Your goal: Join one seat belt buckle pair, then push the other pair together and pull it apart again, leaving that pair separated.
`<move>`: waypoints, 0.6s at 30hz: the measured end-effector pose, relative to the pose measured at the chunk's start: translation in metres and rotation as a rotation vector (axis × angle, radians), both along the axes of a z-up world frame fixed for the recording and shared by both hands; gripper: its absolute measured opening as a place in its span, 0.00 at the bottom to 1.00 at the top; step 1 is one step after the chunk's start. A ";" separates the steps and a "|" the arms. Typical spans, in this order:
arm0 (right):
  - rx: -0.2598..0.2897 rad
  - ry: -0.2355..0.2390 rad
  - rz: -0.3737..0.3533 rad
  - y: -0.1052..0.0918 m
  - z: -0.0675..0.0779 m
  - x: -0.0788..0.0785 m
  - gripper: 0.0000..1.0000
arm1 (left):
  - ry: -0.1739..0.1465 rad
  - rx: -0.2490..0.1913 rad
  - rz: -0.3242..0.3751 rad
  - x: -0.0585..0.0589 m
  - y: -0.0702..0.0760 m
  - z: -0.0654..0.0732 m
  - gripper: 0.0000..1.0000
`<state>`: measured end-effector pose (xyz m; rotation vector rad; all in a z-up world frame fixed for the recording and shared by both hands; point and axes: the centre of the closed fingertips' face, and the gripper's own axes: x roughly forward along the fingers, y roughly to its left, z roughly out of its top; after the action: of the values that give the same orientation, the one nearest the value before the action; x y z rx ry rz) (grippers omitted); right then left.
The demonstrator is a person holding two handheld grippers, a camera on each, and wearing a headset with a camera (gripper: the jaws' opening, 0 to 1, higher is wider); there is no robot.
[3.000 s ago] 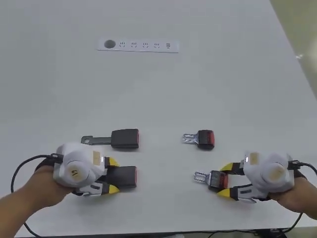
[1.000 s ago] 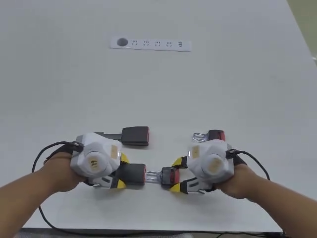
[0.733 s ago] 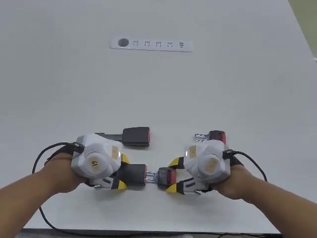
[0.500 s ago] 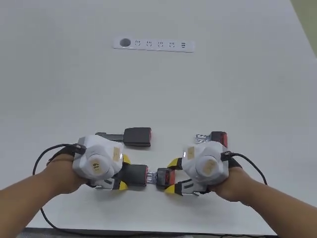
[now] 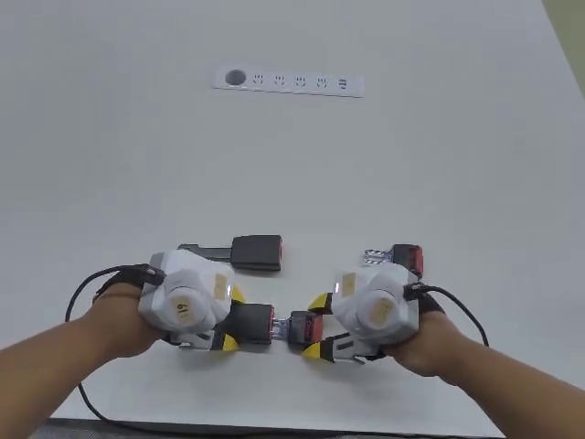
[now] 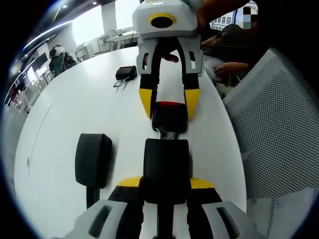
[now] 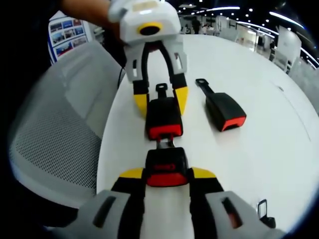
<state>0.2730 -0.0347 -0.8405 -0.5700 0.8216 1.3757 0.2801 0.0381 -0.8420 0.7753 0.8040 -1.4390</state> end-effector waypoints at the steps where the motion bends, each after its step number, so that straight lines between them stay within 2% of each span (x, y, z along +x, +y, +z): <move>1: 0.000 0.000 0.000 0.000 0.000 0.000 0.33 | 0.000 -0.001 -0.001 0.000 0.000 0.000 0.34; 8: -0.007 0.004 0.004 0.013 0.001 0.002 0.33 | 0.001 0.004 -0.021 -0.001 0.000 0.000 0.34; 18: -0.029 0.005 -0.005 0.016 0.001 0.002 0.32 | 0.008 -0.009 -0.017 -0.004 -0.001 -0.001 0.34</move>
<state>0.2750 -0.0189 -0.8398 -0.5868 0.8483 1.3630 0.2765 0.0371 -0.8430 0.7720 0.7983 -1.4609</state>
